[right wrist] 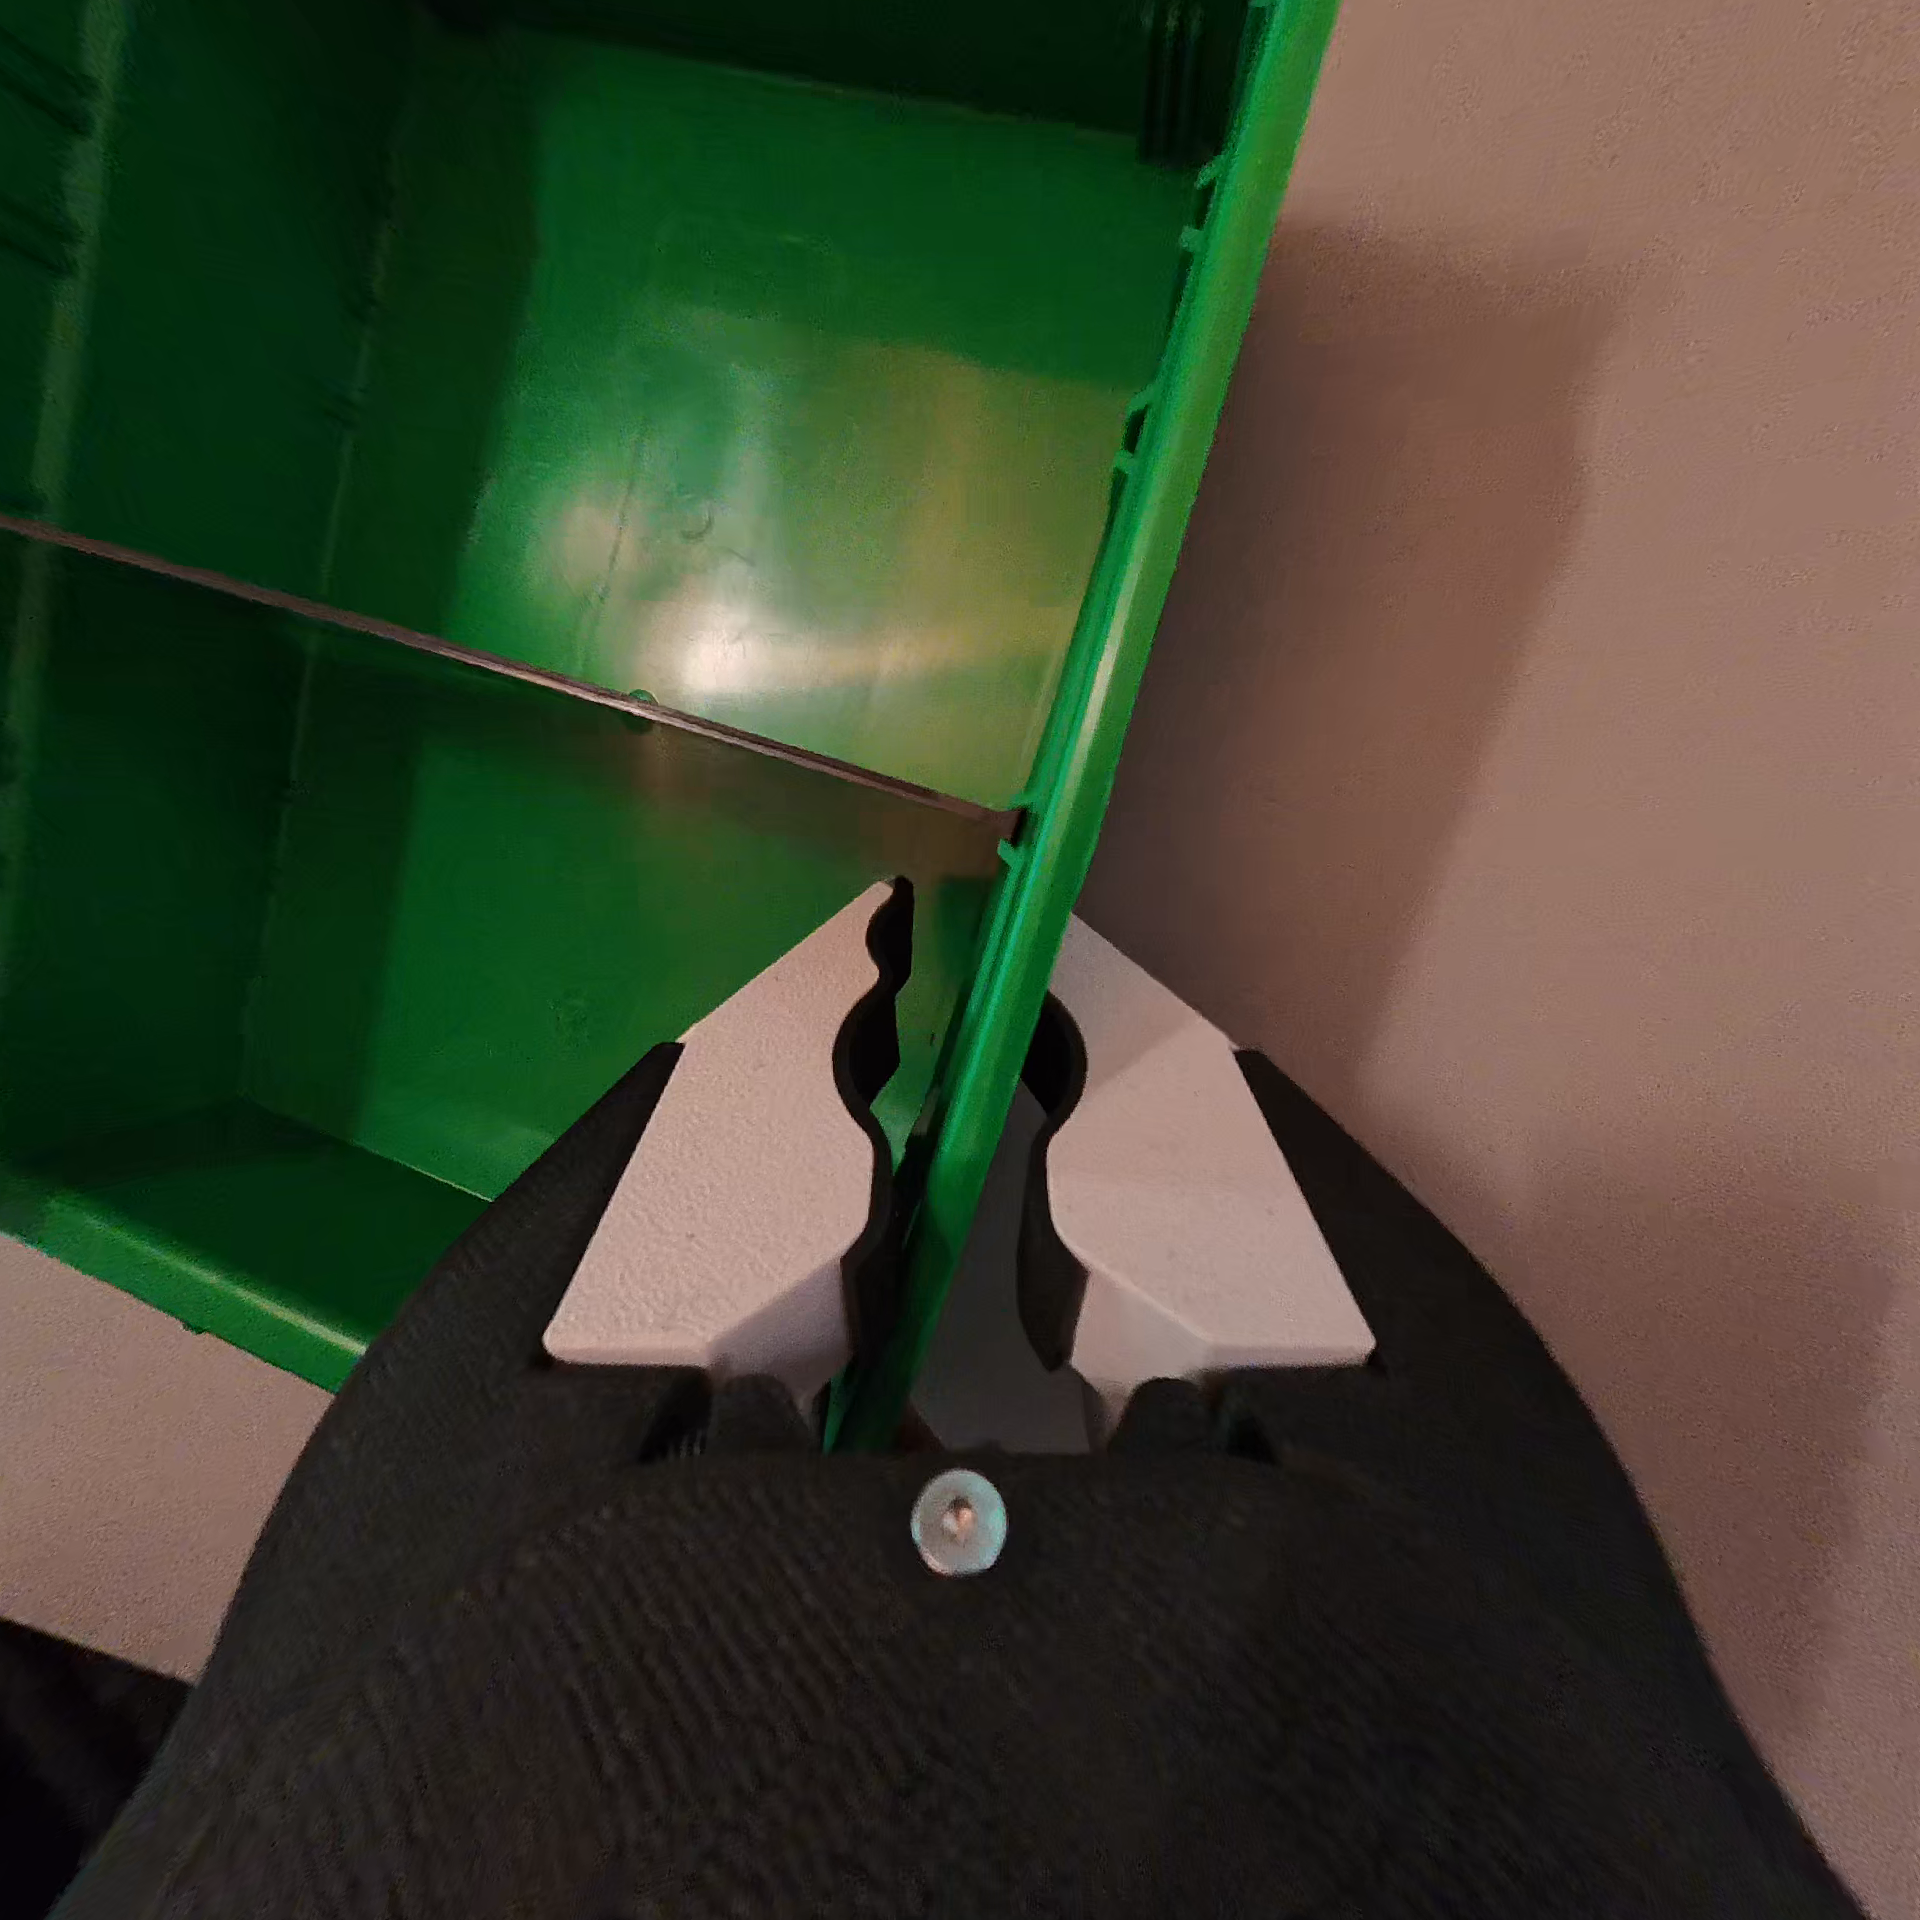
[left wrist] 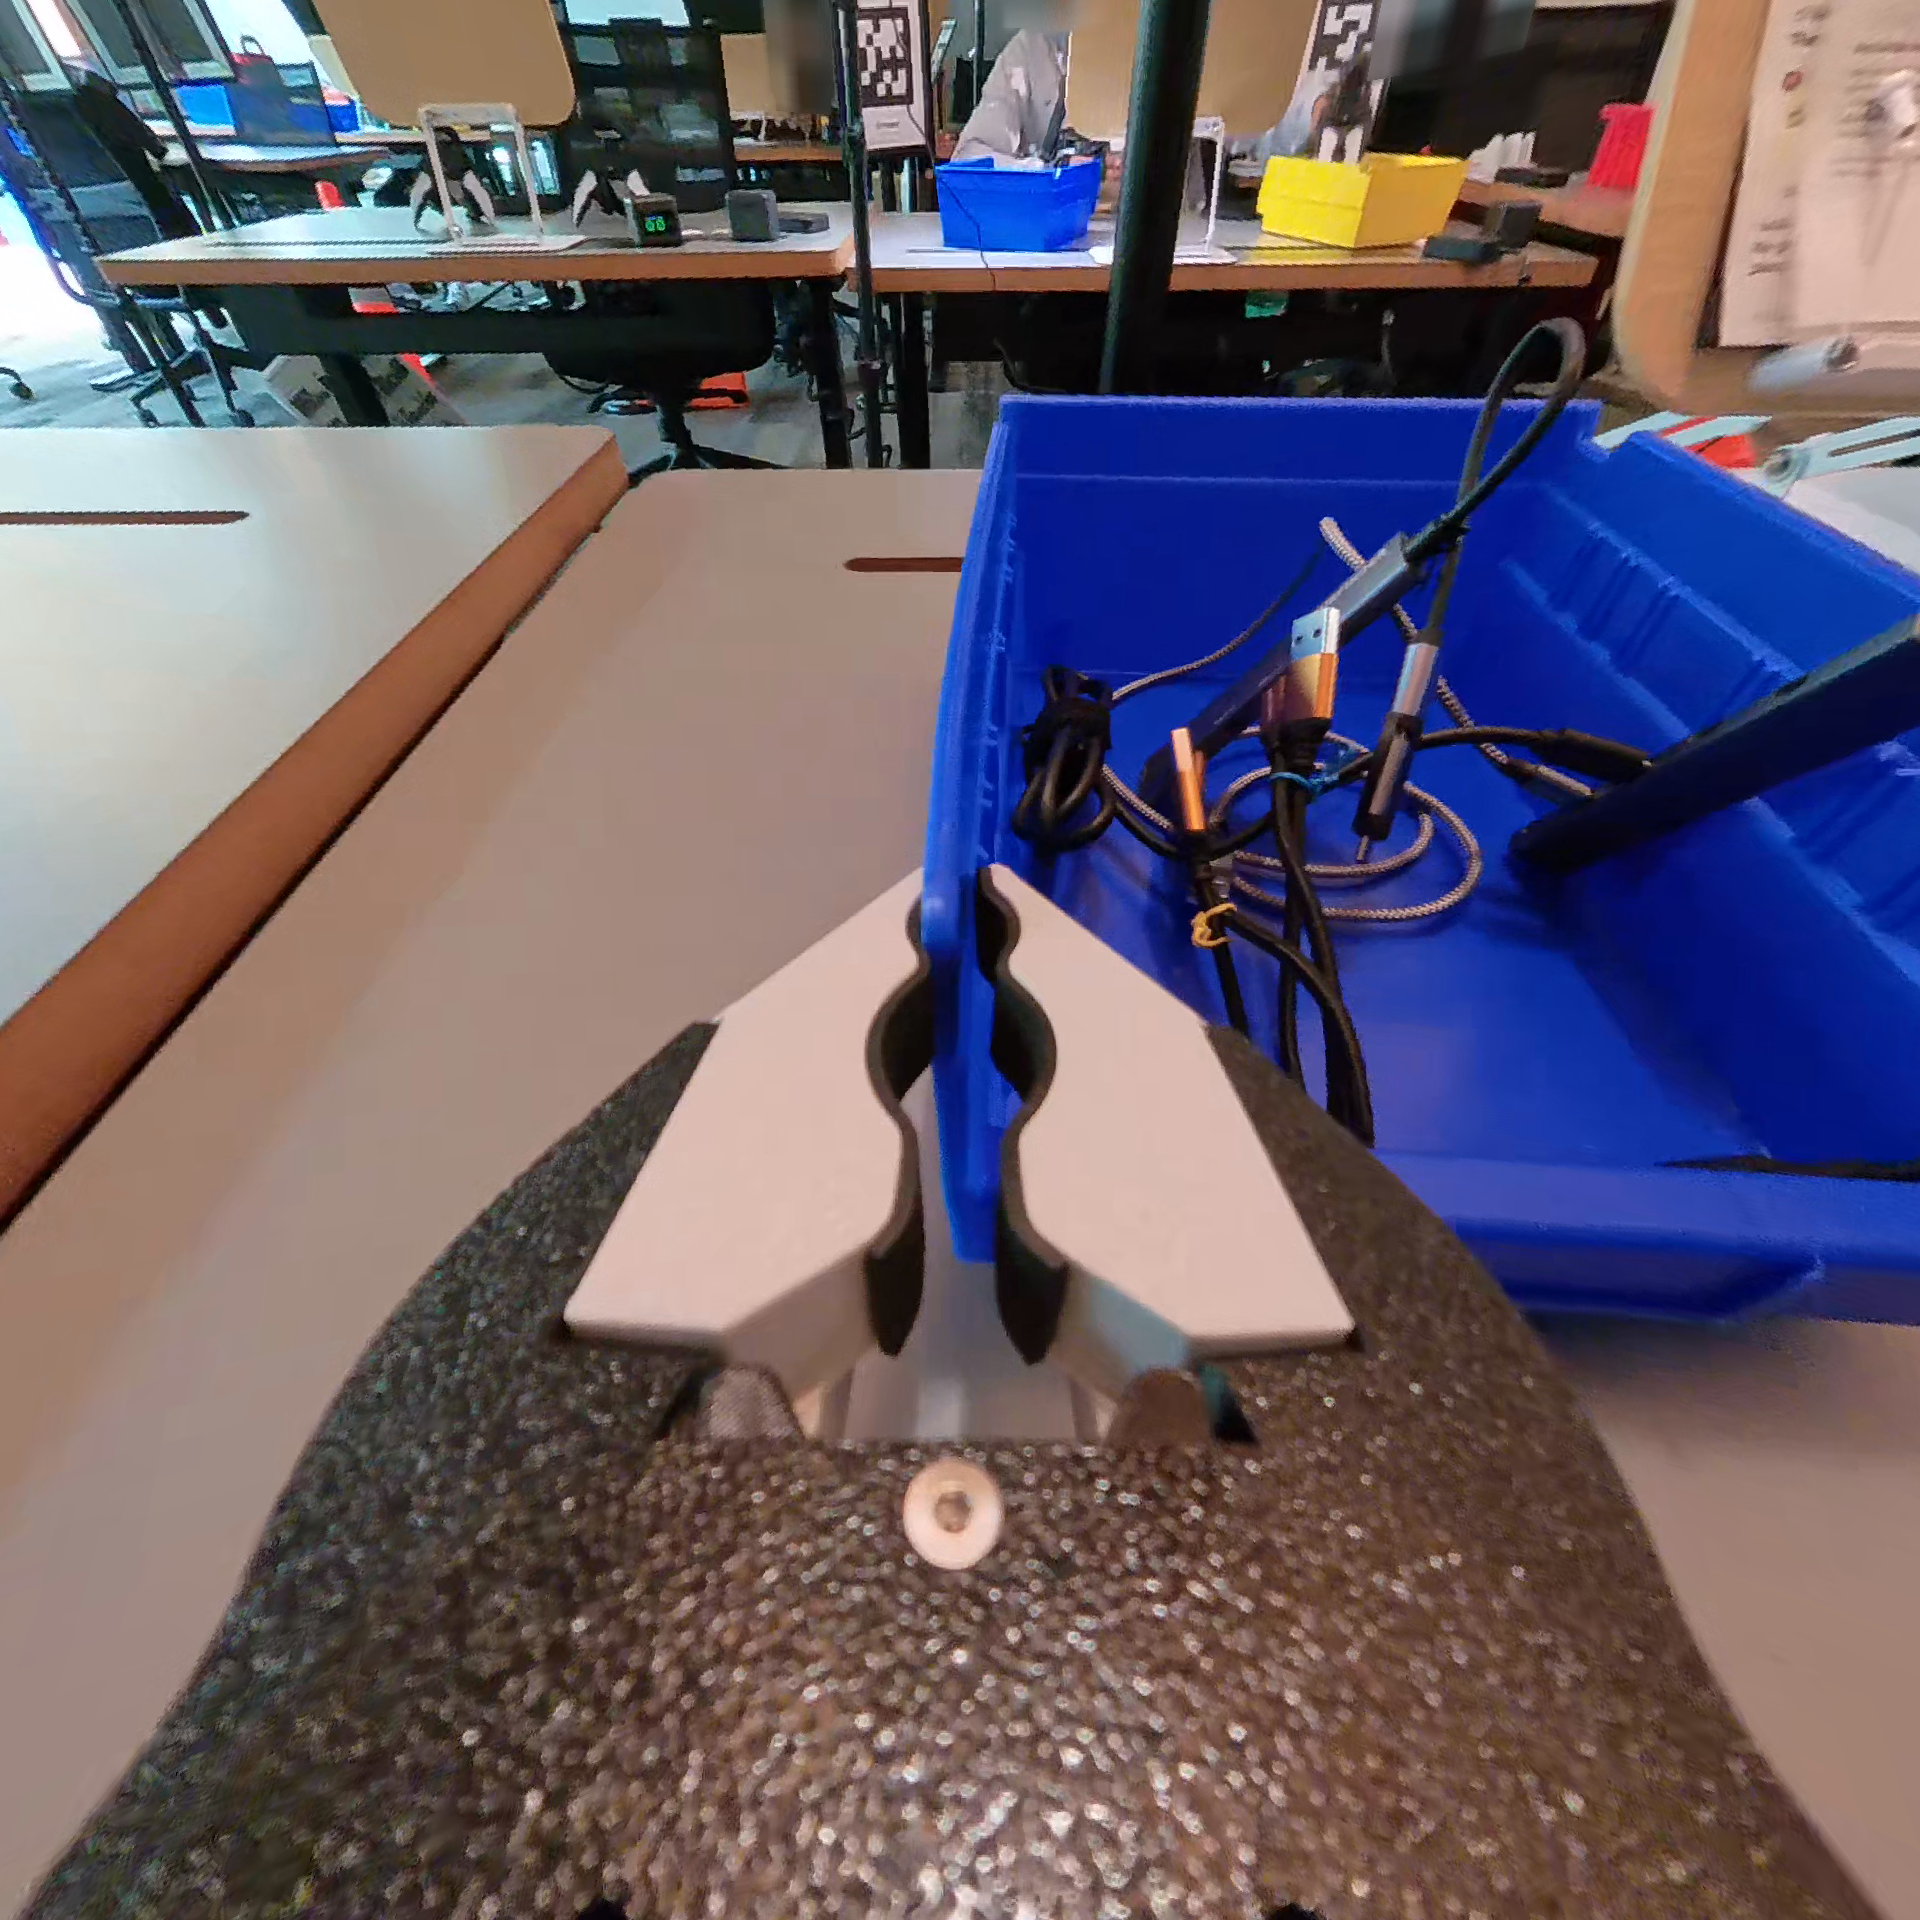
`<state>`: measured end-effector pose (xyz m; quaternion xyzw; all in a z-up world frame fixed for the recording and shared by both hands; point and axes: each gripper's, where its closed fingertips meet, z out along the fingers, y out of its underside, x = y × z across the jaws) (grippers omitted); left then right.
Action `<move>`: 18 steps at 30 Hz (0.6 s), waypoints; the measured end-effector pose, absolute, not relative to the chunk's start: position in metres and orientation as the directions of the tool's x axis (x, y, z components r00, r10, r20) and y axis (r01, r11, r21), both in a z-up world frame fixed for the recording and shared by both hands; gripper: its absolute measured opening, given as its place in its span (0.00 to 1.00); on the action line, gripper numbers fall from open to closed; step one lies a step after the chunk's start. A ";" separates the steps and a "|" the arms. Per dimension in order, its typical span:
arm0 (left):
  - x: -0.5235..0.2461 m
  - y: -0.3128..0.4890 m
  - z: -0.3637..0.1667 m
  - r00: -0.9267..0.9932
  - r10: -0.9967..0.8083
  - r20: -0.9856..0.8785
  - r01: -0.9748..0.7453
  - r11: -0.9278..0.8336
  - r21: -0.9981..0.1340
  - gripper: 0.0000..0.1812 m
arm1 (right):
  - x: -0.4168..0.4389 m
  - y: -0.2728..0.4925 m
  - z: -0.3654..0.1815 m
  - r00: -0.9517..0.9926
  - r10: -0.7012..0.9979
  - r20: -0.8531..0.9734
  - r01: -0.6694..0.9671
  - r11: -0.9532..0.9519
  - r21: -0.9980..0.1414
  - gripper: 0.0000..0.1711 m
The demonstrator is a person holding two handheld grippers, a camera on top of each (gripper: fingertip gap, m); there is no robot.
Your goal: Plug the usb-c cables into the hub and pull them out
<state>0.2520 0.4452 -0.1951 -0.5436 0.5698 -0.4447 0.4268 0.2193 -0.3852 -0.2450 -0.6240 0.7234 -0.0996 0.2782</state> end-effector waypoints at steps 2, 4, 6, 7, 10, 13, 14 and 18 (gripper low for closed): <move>0.258 0.452 -0.195 -0.044 -0.999 0.005 -0.244 0.006 -0.970 0.01 | 0.229 -0.386 -0.247 -0.062 -0.958 -0.279 -0.856 0.195 -0.479 0.10; 0.263 0.456 -0.195 -0.036 -0.999 0.003 -0.241 0.006 -0.970 0.01 | 0.242 -0.387 -0.248 -0.053 -0.969 -0.243 -0.864 0.166 -0.474 0.10; 0.268 0.457 -0.195 -0.040 -0.999 0.001 -0.252 0.010 -0.968 0.01 | 0.254 -0.389 -0.248 -0.036 -0.982 -0.183 -0.872 0.121 -0.475 0.11; 0.269 0.457 -0.195 -0.043 -0.999 -0.004 -0.254 0.015 -0.967 0.01 | 0.260 -0.390 -0.248 -0.022 -0.990 -0.142 -0.873 0.088 -0.479 0.11; 0.267 0.457 -0.193 -0.041 -0.999 -0.002 -0.292 0.013 -0.956 0.04 | 0.273 -0.387 -0.245 0.009 -0.990 -0.139 -0.858 0.063 -0.509 0.14; 0.256 0.450 -0.157 -0.027 -0.999 -0.040 -0.242 0.046 -0.969 0.15 | 0.281 -0.405 -0.223 -0.042 -0.998 -0.044 -0.782 0.060 -0.620 0.38; 0.252 0.440 -0.141 -0.059 -0.996 -0.071 -0.218 0.082 -0.973 0.15 | 0.280 -0.415 -0.212 -0.072 -0.997 0.010 -0.756 0.048 -0.653 0.48; 0.251 0.362 -0.126 -0.404 -0.903 -0.148 -0.318 0.291 -0.902 0.20 | 0.258 -0.412 -0.157 -0.112 -0.987 0.118 -0.636 -0.020 -0.771 0.63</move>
